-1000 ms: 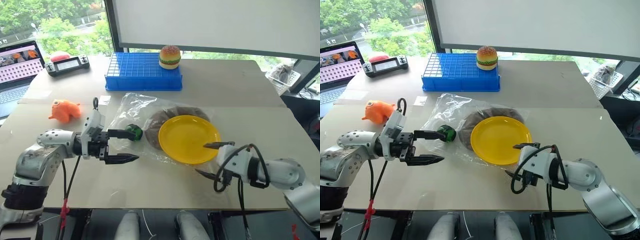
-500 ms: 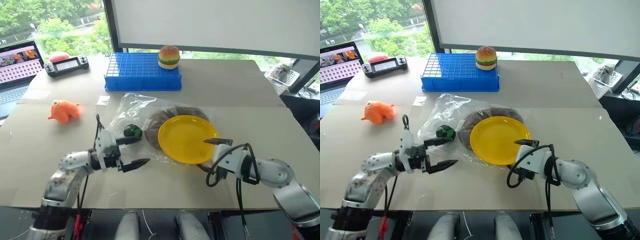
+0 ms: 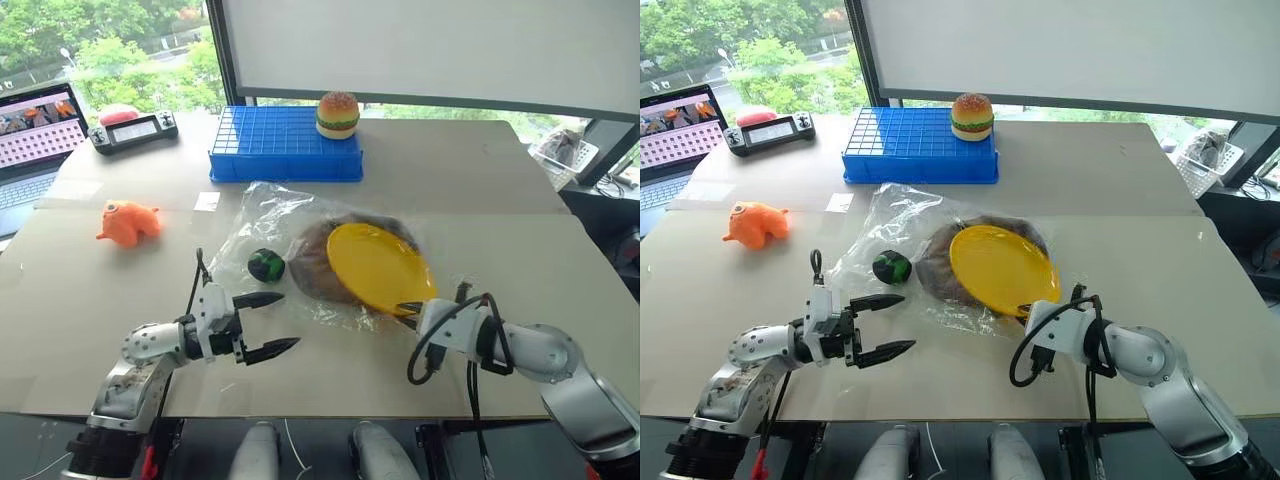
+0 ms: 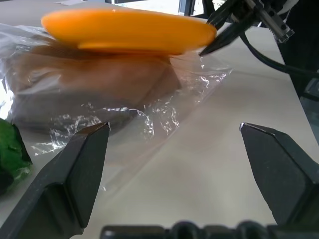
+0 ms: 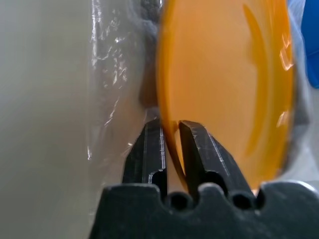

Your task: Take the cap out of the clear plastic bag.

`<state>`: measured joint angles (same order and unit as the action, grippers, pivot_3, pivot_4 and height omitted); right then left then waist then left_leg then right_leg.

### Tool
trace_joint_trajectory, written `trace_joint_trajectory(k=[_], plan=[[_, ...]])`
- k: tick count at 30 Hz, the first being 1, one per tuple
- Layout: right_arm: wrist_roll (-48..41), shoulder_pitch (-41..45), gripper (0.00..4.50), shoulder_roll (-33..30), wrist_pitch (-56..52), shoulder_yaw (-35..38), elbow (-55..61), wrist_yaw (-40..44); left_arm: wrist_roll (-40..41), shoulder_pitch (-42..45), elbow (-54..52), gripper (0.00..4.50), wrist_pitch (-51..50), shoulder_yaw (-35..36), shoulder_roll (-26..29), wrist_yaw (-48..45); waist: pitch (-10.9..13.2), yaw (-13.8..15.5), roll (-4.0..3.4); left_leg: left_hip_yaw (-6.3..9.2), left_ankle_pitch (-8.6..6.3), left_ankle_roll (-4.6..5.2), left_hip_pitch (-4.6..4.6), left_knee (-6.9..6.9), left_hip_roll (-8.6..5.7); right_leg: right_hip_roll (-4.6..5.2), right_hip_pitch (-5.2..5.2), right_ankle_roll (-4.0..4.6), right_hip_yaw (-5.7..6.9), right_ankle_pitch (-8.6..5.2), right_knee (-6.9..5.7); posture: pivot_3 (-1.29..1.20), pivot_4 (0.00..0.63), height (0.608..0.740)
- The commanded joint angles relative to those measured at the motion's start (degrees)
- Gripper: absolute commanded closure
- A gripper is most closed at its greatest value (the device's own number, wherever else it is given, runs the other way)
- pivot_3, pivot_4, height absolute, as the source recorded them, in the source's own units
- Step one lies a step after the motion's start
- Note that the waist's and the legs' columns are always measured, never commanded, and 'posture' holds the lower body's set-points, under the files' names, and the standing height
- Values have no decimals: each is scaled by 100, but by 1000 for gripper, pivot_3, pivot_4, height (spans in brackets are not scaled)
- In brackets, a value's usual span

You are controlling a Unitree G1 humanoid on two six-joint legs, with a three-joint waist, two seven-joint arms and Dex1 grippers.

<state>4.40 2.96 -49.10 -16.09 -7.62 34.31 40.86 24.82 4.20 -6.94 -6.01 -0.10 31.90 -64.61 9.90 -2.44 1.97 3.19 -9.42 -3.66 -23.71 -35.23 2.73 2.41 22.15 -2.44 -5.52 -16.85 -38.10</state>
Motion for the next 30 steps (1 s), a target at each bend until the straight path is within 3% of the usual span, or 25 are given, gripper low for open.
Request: trace_joint_trajectory(k=[1,6,18,23,30], plan=[[64,-51,4475,24,31,8,30,75,-3,-19,-69,0,153,-49,-41,-17,-7,2,10,1,0,0,3,0,1,-1,-3,-17,1,-10,0,0,150,735],[-51,-29,4475,187,-31,78,141,91,0,-28,-323,0,27,-130,-37,127,-8,2,11,0,0,0,0,0,1,0,-2,-20,0,-12,0,0,150,735],[254,546,4475,-92,559,1493,-951,-435,20,-15,-573,0,-218,-194,17,302,-7,14,10,0,0,0,-5,1,-1,1,2,-15,0,-8,1,0,150,735],[1709,1200,4475,-867,960,912,-3462,-1155,55,-73,-679,0,-324,-207,48,330,-7,1,9,-6,0,0,-3,3,-3,4,3,13,-3,8,2,0,150,735],[2559,3569,4475,-426,1855,-270,-8110,-2038,78,-34,-766,0,-467,-267,53,413,0,-99,-19,-18,0,1,7,13,-3,4,8,24,-16,11,1,0,150,735]])
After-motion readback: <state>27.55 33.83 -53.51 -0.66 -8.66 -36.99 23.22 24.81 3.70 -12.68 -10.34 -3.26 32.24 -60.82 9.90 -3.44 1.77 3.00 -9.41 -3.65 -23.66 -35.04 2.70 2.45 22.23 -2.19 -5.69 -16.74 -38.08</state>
